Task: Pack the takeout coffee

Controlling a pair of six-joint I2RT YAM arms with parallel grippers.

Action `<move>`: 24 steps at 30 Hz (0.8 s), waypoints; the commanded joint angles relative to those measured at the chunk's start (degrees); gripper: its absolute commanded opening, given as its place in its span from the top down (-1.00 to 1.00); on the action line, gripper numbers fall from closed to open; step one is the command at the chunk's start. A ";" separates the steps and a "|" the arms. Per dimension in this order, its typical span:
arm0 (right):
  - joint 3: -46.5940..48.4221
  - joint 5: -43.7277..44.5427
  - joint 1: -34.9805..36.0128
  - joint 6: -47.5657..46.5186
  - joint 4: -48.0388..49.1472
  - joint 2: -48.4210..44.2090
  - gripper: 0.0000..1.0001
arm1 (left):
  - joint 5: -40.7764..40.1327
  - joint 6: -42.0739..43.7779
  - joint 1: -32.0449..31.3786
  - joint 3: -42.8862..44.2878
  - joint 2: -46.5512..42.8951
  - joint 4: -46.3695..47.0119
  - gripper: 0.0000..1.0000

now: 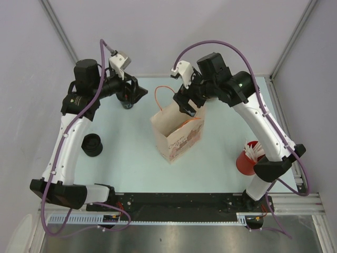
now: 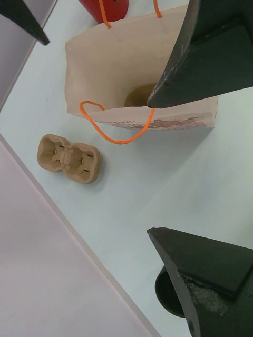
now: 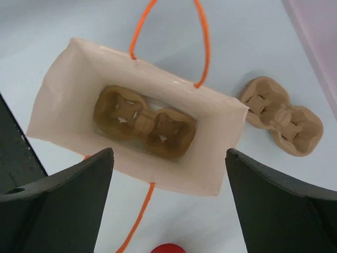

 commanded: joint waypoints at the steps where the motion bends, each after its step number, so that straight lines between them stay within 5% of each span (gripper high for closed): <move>1: 2.11 3.50 -2.21 3.07 5.44 -2.00 -0.84 | 1.21 1.19 0.31 1.08 -0.80 -1.97 -0.99; 13: 1.66 12.29 -6.87 6.41 11.07 2.30 -0.83 | 1.20 5.41 0.31 -1.46 -2.65 -5.58 -0.99; 24: -4.57 9.22 -10.56 7.02 10.10 4.85 -0.65 | 4.02 6.56 0.31 -3.66 -5.20 -6.10 -0.99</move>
